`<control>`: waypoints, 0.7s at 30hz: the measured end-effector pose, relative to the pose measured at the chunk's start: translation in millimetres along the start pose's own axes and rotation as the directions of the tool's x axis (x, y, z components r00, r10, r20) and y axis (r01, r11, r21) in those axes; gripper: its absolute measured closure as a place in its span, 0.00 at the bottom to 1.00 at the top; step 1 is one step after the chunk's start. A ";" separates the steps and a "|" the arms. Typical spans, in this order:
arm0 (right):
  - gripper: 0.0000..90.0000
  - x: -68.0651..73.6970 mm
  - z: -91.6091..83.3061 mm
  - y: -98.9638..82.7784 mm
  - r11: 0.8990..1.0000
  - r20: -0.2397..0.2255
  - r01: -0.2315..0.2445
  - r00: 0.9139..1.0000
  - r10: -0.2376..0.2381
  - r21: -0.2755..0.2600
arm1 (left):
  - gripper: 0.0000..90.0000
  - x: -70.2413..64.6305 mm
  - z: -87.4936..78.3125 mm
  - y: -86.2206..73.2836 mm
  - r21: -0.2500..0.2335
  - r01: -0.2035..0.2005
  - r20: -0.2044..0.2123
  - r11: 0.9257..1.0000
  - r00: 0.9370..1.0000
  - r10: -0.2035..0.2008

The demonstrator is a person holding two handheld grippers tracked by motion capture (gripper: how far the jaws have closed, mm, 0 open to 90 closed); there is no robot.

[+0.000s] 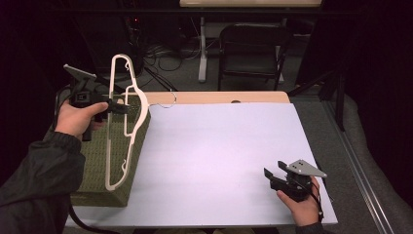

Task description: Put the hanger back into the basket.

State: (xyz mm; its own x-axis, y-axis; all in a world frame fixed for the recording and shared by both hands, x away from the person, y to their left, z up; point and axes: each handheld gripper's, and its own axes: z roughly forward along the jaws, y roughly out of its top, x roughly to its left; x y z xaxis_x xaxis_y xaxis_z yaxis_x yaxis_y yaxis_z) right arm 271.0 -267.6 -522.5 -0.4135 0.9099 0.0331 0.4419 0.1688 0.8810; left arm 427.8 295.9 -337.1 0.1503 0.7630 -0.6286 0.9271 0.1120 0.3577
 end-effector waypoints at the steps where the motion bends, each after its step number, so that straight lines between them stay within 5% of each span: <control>1: 0.44 0.1 0.5 -0.2 1.000 0.000 -0.001 1.000 0.001 -0.005 | 0.95 3.6 -1.5 1.2 -0.010 0.018 -0.002 1.000 1.000 -0.018; 21: 0.44 1.3 1.5 -0.5 1.000 -0.003 -0.003 1.000 0.003 0.004 | 0.95 61.6 -21.3 5.1 -0.049 0.132 0.006 0.990 0.991 -0.132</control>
State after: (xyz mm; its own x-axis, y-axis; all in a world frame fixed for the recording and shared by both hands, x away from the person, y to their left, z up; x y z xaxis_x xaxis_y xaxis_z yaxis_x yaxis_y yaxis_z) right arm 271.4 -265.8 -523.6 -0.4148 0.9091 0.0374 0.4467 0.1676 0.8788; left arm 434.4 357.1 -359.3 0.0290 0.7376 -0.6747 0.9209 0.2428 0.3050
